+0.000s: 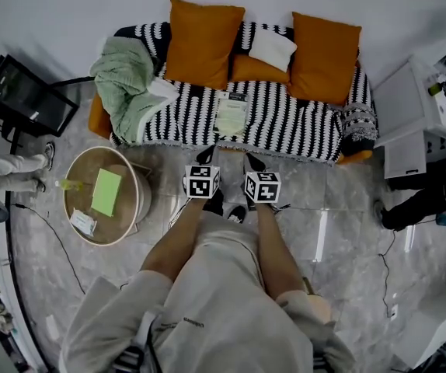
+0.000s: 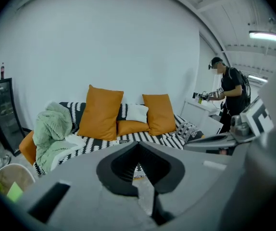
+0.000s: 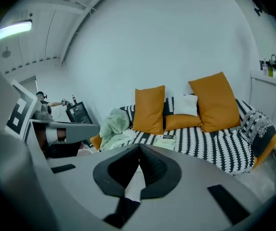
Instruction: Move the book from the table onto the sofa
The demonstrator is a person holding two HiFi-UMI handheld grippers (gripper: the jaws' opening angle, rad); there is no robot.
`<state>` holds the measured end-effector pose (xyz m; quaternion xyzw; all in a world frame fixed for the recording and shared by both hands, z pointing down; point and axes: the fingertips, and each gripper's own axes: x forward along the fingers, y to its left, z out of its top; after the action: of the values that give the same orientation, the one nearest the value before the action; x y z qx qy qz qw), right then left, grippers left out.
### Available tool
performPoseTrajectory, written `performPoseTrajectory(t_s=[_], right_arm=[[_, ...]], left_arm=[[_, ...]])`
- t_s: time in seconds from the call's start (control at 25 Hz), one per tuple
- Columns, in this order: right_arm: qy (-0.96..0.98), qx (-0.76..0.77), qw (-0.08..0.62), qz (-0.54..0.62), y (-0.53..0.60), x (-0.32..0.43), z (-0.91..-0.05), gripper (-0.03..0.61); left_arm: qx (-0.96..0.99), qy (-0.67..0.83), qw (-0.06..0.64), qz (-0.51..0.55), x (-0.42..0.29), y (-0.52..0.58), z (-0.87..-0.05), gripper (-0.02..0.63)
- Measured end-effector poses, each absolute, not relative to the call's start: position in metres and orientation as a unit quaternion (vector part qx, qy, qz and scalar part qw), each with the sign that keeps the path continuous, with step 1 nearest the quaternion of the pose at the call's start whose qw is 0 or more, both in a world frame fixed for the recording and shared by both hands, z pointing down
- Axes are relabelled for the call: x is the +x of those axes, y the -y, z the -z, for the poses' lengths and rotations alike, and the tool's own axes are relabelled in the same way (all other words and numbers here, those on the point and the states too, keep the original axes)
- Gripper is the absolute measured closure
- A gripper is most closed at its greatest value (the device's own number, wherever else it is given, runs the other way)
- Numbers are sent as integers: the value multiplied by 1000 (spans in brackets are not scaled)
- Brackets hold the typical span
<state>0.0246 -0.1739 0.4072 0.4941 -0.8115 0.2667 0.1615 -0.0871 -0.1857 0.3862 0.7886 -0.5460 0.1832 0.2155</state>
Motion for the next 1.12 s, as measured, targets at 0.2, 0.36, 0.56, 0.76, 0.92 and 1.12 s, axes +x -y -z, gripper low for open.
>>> performPoseTrajectory(t_s=[0.2, 0.36, 0.56, 0.76, 0.92, 1.12], right_arm=[[800, 507, 154, -282, 177, 34, -414, 572], [803, 507, 155, -273, 182, 34, -409, 572], [790, 530, 187, -244, 187, 42, -411, 572], [791, 528, 189, -245, 186, 39, -414, 572], [792, 524, 189, -251, 186, 38, -416, 572], [793, 520, 193, -253, 186, 37, -419, 572]], left_arm=[[780, 554, 233, -175, -96, 189, -391, 603], [775, 556, 243, -180, -98, 189, -399, 603], [769, 554, 266, -174, -99, 193, -404, 603], [763, 559, 279, -166, -106, 191, -408, 603], [761, 560, 285, -163, -107, 191, -409, 603], [756, 560, 298, -163, -111, 190, -416, 603]])
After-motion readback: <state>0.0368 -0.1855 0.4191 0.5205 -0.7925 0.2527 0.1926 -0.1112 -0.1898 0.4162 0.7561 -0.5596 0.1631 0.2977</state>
